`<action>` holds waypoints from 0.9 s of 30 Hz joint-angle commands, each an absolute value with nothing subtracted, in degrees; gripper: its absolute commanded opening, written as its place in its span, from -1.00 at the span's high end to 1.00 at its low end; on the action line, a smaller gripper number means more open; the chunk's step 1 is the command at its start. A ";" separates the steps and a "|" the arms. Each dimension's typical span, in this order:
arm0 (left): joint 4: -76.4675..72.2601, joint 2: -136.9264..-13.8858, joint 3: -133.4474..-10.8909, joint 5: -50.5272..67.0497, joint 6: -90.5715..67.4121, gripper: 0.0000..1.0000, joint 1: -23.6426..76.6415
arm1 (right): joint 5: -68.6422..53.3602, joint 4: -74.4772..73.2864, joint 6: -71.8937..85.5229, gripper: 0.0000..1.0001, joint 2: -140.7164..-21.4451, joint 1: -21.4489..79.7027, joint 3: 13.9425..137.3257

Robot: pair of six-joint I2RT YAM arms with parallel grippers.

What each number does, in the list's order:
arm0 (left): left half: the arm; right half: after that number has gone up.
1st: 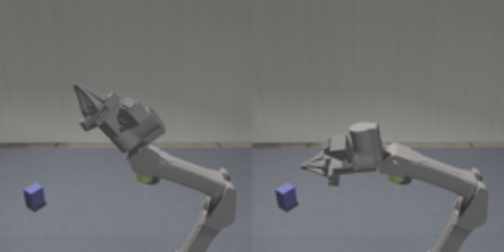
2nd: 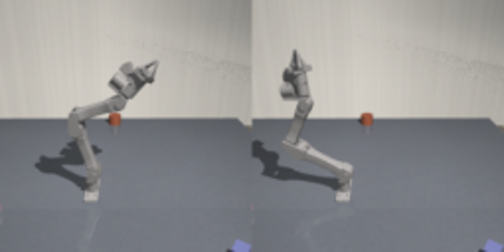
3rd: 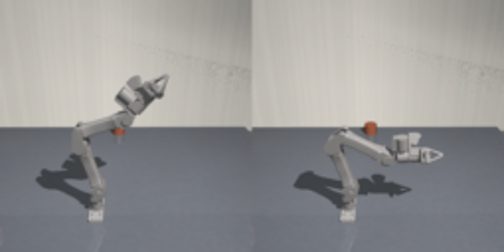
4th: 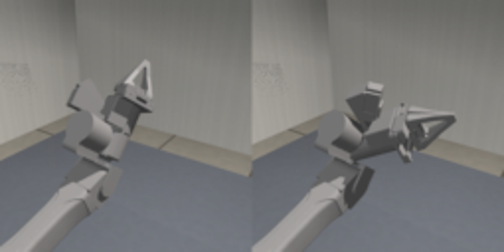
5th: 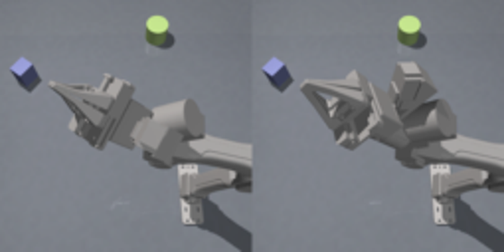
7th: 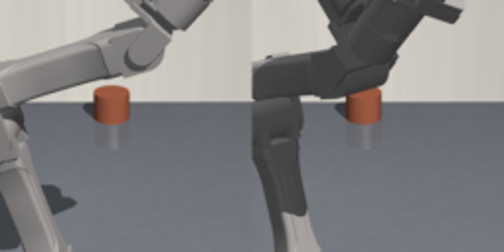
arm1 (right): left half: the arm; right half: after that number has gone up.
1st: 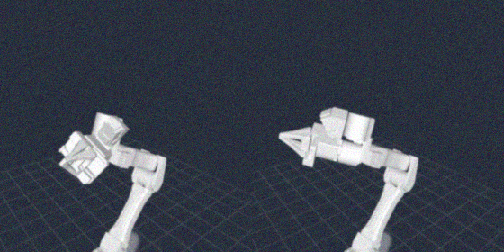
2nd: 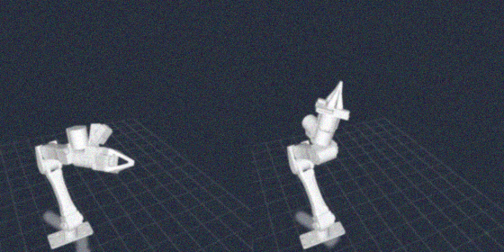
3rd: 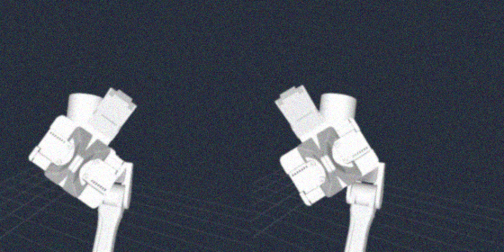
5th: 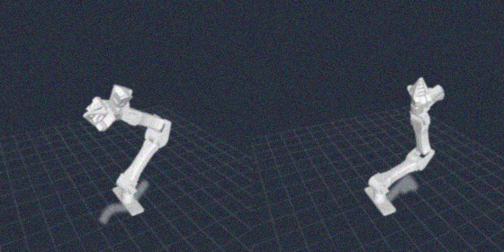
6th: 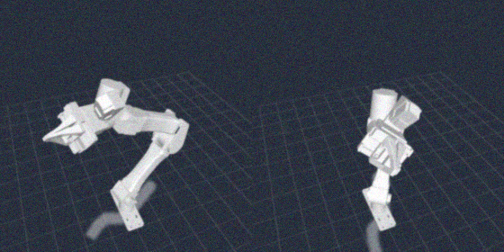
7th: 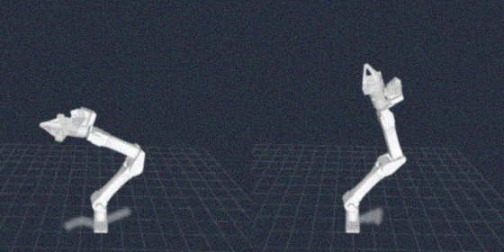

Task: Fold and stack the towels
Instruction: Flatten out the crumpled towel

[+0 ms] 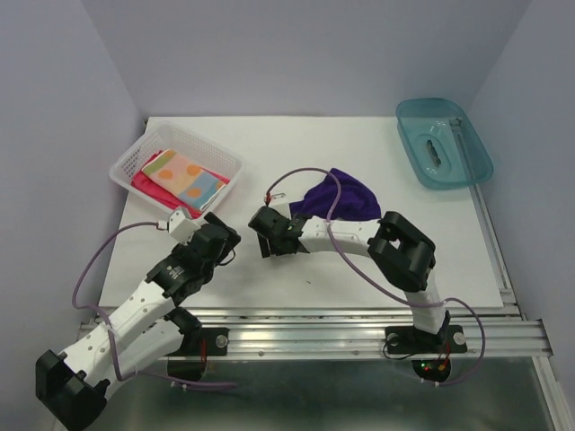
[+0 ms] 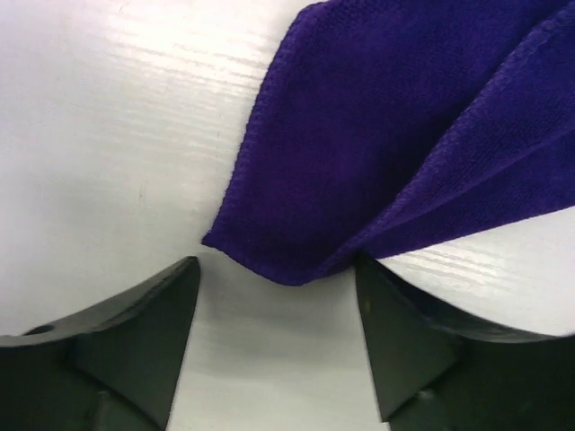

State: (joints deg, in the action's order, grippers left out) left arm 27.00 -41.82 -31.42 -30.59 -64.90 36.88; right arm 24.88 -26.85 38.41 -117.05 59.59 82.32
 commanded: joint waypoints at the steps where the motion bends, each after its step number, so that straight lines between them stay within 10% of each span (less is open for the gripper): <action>1: 29.09 -40.69 -30.41 -33.92 -66.53 -0.98 36.65 | 29.09 -29.00 42.27 -0.37 -117.77 59.59 83.85; 9: 25.93 -41.57 -30.50 -32.97 -64.25 -0.98 36.56 | 33.48 -27.43 46.58 0.98 -109.64 59.59 74.65; 27: -6.32 -50.88 -27.86 -6.79 -40.79 -0.98 36.83 | 21.54 -33.03 39.81 0.99 -60.57 43.07 48.19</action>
